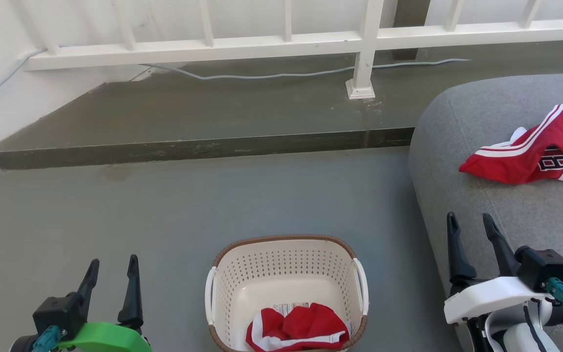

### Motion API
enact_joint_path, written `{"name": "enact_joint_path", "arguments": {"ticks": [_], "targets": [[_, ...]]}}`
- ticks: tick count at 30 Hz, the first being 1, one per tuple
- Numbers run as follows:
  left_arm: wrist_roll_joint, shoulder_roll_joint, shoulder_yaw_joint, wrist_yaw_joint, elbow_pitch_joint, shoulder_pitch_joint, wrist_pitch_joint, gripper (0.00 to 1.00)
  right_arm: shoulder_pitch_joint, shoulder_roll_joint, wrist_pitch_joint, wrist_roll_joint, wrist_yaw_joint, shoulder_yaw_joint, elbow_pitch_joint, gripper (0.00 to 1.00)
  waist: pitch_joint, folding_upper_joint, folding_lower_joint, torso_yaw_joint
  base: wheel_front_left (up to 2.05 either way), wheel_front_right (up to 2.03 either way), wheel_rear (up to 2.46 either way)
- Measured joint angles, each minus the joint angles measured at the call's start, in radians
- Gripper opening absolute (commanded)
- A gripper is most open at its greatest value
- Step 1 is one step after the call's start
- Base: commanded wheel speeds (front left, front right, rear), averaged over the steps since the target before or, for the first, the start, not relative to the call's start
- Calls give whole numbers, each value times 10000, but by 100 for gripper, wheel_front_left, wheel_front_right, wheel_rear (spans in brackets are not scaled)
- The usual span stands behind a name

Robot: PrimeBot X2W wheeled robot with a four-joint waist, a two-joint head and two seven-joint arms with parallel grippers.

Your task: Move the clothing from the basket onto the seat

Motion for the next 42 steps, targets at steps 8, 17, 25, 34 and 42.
{"name": "enact_joint_path", "arguments": {"ticks": [8, 17, 25, 34, 42], "targets": [[245, -10, 54, 0, -92, 155, 0, 100, 4, 0, 123, -6, -21, -6, -244, 100, 61, 0, 0, -1, 0, 0, 0], [293, -13, 155, 0, -314, 208, 0, 100, 174, 0, 240, -13, -25, -35, -493, 100, 189, 0, 0, -21, 0, 0, 0], [380, -23, 257, 0, -456, 211, 4, 100, 180, -2, 274, -42, -40, -52, -702, 100, 472, 0, 0, -59, 0, 0, 0], [533, 35, 15, -2, -675, 174, 276, 100, -9, -61, 334, -77, -71, -209, -1070, 100, 1039, 0, 1, -132, 0, 0, 0], [617, 107, -213, -107, -683, -771, 736, 100, -1065, -305, 334, -73, -96, -566, -1540, 100, 1902, 0, 2, -244, 0, 0, 0]]}}
